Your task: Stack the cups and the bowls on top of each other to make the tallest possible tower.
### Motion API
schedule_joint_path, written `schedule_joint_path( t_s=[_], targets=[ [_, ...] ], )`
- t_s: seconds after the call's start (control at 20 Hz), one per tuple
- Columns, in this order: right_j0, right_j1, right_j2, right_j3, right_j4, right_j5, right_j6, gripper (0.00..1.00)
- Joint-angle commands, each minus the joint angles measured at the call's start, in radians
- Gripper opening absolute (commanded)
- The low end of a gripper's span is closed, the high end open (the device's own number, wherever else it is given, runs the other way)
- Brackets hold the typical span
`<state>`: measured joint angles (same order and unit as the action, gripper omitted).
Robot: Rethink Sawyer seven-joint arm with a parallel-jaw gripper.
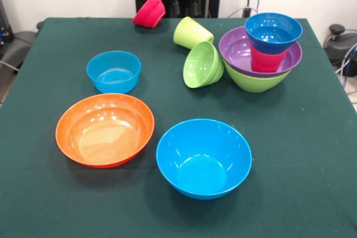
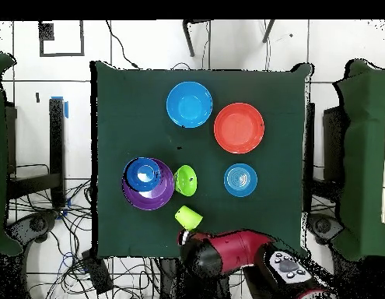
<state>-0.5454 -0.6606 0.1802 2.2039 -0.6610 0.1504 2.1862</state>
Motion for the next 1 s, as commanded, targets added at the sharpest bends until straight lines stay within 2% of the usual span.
schedule_joint_path(
  t_s=[0.05, 0.15, 0.35, 0.6, 1.0],
  targets=[
    [0.101, -0.168, -0.044, -0.181, 0.026, 0.169, 0.008, 1.00],
    [0.094, -0.206, -0.019, -0.188, 0.071, 0.245, -0.024, 1.00],
    [0.088, -0.241, 0.017, -0.222, 0.119, 0.350, -0.062, 1.00],
    [0.081, -0.229, 0.053, -0.279, 0.132, 0.398, -0.077, 1.00],
    [0.097, -0.105, 0.102, -0.420, 0.172, 0.425, -0.055, 1.00]
  ],
)
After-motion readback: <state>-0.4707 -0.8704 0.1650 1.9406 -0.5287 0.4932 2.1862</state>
